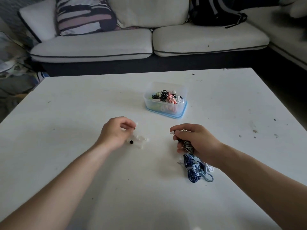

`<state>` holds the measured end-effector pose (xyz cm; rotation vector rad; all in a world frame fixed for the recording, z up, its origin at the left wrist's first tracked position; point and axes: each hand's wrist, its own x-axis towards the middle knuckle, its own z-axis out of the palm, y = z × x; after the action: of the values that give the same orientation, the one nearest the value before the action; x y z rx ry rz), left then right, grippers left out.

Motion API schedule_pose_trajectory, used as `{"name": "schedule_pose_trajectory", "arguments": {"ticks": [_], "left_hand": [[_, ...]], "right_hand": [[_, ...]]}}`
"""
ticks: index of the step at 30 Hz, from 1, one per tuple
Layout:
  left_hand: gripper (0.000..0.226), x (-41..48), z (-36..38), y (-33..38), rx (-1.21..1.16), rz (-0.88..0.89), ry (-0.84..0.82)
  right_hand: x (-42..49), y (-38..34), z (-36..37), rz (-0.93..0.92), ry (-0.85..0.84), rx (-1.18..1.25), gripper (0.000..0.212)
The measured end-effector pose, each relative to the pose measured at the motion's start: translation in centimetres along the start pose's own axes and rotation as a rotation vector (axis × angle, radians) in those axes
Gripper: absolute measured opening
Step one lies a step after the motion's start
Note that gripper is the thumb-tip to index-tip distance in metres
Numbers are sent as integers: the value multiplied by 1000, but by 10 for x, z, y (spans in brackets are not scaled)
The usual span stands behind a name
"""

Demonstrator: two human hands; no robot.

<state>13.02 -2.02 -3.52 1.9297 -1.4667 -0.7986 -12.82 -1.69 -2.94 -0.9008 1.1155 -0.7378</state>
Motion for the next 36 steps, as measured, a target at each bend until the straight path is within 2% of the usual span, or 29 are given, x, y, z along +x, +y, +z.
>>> {"name": "schedule_pose_trajectory", "arguments": {"ticks": [3,6,10,16,24,28,31,34,36], "left_hand": [[22,1,1,-14,259,33,-28],[20,-2,9,-17,358,56,-85],[19,-3,17,-19,421,101,-123],[29,2,25,-28,473,126,-95],[24,3,24,-25,563,105,-93],[17,3,23,-22,539,128,-43],[12,3,22,-14,436,132,-18],[15,1,28,-9,268,123,-133],[19,-1,34,-9,247,163,-207]], "right_hand": [[0,3,3,17,8,-20,12],[0,6,4,39,18,-40,12],[-1,6,3,48,-1,-14,13],[1,-2,-3,17,10,73,13],[3,-16,-13,-35,63,149,11],[3,-17,-16,-40,68,135,12],[4,-18,-17,-37,72,132,12],[5,-17,-18,-34,78,121,13],[5,-16,-18,-30,85,116,12]]}}
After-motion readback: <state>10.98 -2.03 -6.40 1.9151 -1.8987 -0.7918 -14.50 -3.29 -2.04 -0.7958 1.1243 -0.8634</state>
